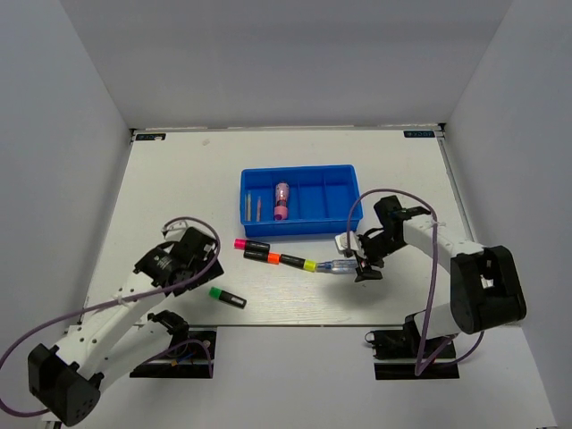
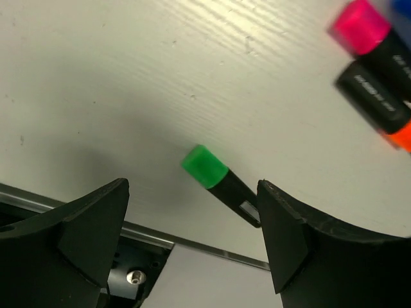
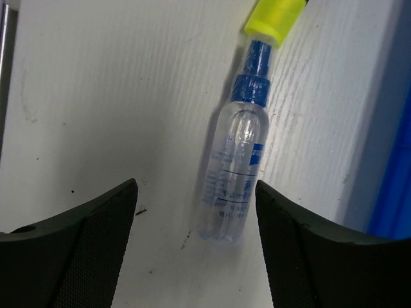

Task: Sort the stationery into containers
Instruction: Pick up the stationery from the center of the board.

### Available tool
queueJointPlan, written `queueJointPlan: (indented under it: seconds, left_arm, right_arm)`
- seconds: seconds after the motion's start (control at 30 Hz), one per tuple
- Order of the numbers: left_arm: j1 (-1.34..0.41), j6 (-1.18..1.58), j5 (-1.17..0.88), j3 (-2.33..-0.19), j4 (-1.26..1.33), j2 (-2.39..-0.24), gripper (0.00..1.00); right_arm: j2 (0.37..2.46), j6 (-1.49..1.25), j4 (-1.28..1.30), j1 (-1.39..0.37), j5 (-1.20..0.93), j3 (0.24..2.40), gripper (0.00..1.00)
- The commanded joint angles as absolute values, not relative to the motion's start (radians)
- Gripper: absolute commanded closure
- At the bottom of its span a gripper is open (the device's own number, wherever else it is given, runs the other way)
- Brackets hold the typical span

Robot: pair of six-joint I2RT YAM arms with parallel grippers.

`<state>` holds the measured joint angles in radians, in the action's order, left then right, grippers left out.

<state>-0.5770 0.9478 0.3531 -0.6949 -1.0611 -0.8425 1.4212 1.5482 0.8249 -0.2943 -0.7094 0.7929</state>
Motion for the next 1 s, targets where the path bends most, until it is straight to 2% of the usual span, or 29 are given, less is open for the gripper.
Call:
queueJointPlan:
  seconds: [0.0,0.23,0.33,0.43,0.47,0.57,0.6,0.67,0.8,0.9,0.97]
  left_arm:
    - [-0.572,1.040,0.373,-0.617,-1.005,-0.796,0.09]
    - [-0.572,1.086,0.328,-0.555,-0.940,-0.837,0.07]
    - [-0.574,1.091,0.318,-0.555,-0.920,-0.862,0.07]
    - [-0.571,1.121,0.301,-0.554,-0.913,-0.896,0.07]
    - [-0.572,1.155,0.290,-0.552,-0.916,-0.905,0.07]
    - [-0.571,1.206,0.256,-0.552,-0.931,-0.968,0.07]
    - [-0.572,1.228,0.243,-0.552,-0.931,-1.004,0.07]
    - [-0.569,1.258,0.218,-0.554,-0.925,-1.026,0.09]
    - [-0.580,1.322,0.179,-0.557,-0.897,-1.074,0.11]
    - [-0.606,1.382,0.204,-0.571,-0.928,-1.088,0.11]
    - [-0.615,1.422,0.218,-0.580,-0.943,-1.094,0.11]
  right_arm:
    - [1.431,1.422,0.640,-0.342,-0.617,0.752,0.24]
    - [1.519,1.292,0.551,-0.413,-0.456,0.755,0.28]
    - [1.555,1.278,0.561,-0.439,-0.413,0.772,0.33]
    - [1.583,1.264,0.569,-0.460,-0.368,0.775,0.48]
    - [1.588,1.261,0.572,-0.468,-0.351,0.772,0.67]
    - [1.577,1.253,0.569,-0.480,-0.322,0.752,0.89]
    - [1.569,1.258,0.584,-0.488,-0.322,0.740,1.00]
    - [1.526,1.293,0.623,-0.486,-0.350,0.730,1.00]
    - [1.405,1.336,0.857,-0.495,-0.454,0.761,1.00]
    - [1.351,1.295,1.018,-0.502,-0.547,0.880,1.00]
    - [1.336,1.168,1.037,-0.503,-0.584,1.011,1.00]
